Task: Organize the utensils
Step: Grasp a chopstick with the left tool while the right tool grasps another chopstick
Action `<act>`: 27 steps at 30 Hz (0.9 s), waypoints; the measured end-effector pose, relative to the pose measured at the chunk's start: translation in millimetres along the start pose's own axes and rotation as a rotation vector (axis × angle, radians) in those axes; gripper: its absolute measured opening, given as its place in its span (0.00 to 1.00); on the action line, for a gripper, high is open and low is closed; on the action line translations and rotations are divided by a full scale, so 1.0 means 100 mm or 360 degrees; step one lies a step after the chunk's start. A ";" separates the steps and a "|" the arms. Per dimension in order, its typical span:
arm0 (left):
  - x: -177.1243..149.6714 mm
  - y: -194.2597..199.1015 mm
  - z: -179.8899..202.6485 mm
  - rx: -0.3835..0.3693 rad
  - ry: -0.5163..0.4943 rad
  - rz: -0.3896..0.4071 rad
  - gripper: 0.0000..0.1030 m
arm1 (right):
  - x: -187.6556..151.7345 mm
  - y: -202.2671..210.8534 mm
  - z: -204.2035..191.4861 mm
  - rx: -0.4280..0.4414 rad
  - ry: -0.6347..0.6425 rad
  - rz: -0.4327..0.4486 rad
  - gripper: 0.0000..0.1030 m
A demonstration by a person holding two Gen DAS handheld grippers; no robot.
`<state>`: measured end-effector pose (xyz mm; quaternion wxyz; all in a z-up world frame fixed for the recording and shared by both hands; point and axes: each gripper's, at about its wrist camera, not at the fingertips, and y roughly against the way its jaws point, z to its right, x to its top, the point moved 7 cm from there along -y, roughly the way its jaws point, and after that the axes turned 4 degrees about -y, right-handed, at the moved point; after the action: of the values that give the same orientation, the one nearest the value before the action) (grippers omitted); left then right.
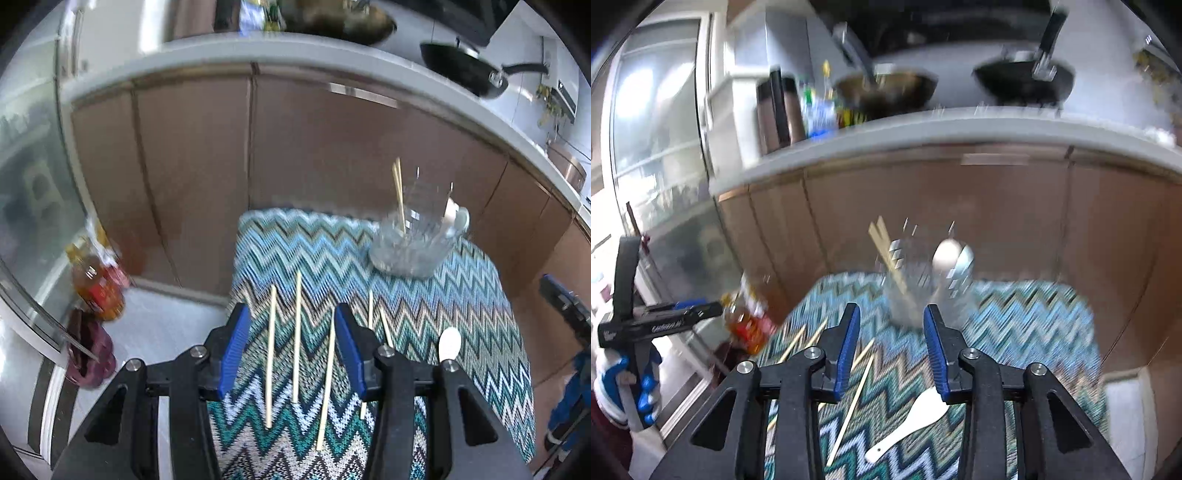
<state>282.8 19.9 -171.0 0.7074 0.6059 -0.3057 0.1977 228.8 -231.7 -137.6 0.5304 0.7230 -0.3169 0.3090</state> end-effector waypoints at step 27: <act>0.12 -1.88 -0.06 -0.0139 -0.0037 -0.0686 0.39 | -0.55 -2.47 -0.30 0.0086 -0.0043 -0.0846 0.20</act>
<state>415.2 -11.2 -302.0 0.7552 0.6284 -0.1854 0.0214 385.9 -137.4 -314.8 0.5692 0.7988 -0.1146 0.1577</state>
